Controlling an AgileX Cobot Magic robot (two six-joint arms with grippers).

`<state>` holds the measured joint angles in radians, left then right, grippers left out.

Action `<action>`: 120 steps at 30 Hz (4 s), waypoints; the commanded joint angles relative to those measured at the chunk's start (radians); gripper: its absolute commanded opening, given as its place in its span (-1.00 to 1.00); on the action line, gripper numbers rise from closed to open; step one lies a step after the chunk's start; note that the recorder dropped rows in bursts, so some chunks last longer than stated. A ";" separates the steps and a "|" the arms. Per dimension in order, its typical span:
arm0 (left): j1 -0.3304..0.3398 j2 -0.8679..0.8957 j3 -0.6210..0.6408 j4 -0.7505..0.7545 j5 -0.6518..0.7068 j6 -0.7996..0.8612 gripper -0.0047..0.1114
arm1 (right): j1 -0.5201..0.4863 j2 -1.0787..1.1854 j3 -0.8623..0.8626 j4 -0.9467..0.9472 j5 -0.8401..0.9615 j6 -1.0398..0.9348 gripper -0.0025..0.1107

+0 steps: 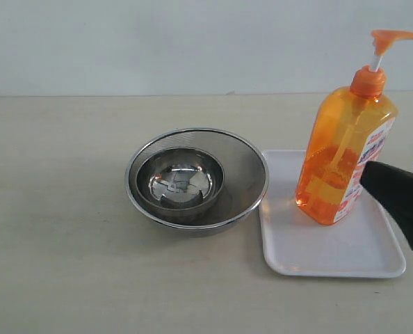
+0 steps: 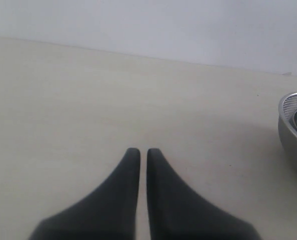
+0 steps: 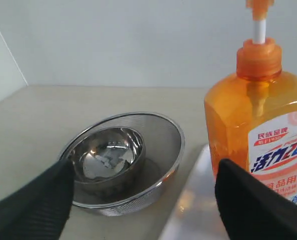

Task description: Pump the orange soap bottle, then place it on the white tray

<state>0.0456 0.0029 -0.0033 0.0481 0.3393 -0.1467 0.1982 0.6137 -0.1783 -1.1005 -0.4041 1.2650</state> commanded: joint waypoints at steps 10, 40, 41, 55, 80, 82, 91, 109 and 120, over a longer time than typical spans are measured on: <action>0.003 -0.003 0.003 0.003 0.002 -0.004 -0.84 | 0.000 0.590 -0.135 0.450 -0.154 -0.516 0.31; 0.003 -0.003 0.003 0.003 0.002 -0.004 -0.84 | 0.000 0.733 -0.214 0.703 -0.164 -0.830 0.31; 0.003 -0.003 0.003 0.003 0.002 -0.004 -0.84 | 0.000 0.733 -0.214 0.716 -0.159 -0.842 0.31; 0.003 -0.003 0.003 0.003 0.002 -0.004 -0.84 | 0.000 0.733 -0.214 0.536 -0.130 -0.691 -0.31; 0.003 -0.003 0.003 0.003 0.002 -0.004 -0.84 | -0.022 0.574 -0.214 0.543 0.167 -0.698 -0.96; 0.003 -0.003 0.003 0.003 0.002 -0.004 -0.84 | -0.053 0.621 -0.214 0.711 0.132 -0.847 -0.96; 0.003 -0.003 0.003 0.003 0.002 -0.004 -0.84 | -0.072 0.750 -0.214 0.863 -0.065 -0.965 -0.96; 0.003 -0.003 0.003 0.003 0.002 -0.004 -0.84 | -0.072 0.829 -0.324 0.848 -0.091 -1.004 -0.96; 0.003 -0.003 0.003 0.003 0.002 -0.004 -0.84 | -0.072 0.899 -0.386 0.843 -0.137 -1.012 -0.84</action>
<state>0.0456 0.0029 -0.0033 0.0481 0.3411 -0.1467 0.1300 1.5137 -0.5577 -0.2505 -0.5228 0.2632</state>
